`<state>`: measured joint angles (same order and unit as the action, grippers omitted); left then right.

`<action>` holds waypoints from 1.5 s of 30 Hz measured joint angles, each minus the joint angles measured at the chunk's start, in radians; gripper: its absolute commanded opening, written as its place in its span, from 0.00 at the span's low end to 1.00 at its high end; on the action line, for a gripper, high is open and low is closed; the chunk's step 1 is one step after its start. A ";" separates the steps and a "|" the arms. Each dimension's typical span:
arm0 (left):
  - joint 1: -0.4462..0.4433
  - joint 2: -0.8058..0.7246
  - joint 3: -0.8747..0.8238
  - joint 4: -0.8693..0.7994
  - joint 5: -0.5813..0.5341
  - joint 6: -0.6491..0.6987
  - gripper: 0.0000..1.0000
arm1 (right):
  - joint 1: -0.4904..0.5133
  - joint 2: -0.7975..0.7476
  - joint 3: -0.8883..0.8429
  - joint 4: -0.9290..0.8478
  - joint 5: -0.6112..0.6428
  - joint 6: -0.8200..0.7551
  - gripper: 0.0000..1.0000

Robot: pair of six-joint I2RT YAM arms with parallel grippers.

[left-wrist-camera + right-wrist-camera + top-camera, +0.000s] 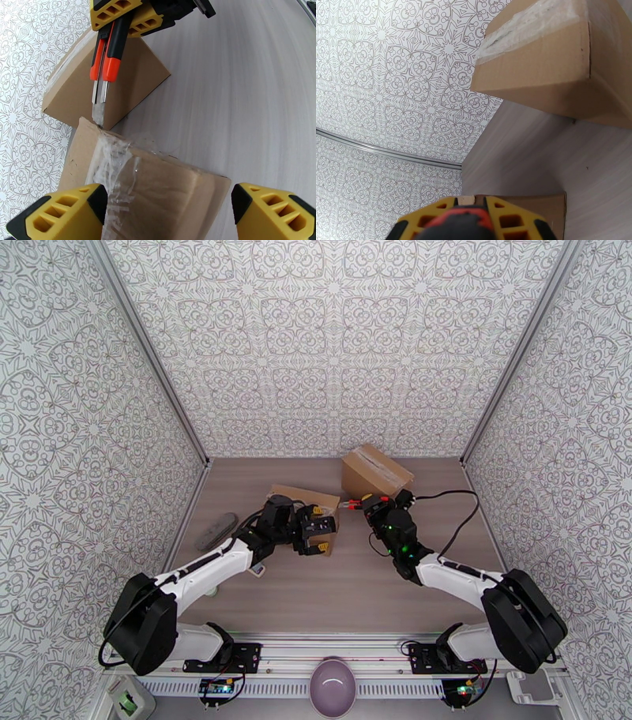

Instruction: Unpack the express box

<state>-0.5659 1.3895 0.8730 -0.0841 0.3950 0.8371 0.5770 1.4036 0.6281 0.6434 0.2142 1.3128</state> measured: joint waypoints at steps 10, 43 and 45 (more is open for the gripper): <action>-0.001 0.000 0.000 0.004 -0.007 0.000 0.89 | 0.006 -0.046 0.000 -0.043 0.003 -0.003 0.00; -0.004 0.021 0.000 0.022 -0.026 -0.004 0.89 | 0.007 -0.027 0.000 -0.050 0.003 -0.011 0.00; -0.004 0.022 0.000 0.022 -0.026 -0.004 0.89 | 0.009 -0.035 0.000 -0.050 0.003 -0.018 0.00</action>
<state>-0.5697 1.4113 0.8730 -0.0624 0.3695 0.8333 0.5858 1.3689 0.6277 0.5930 0.2173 1.2945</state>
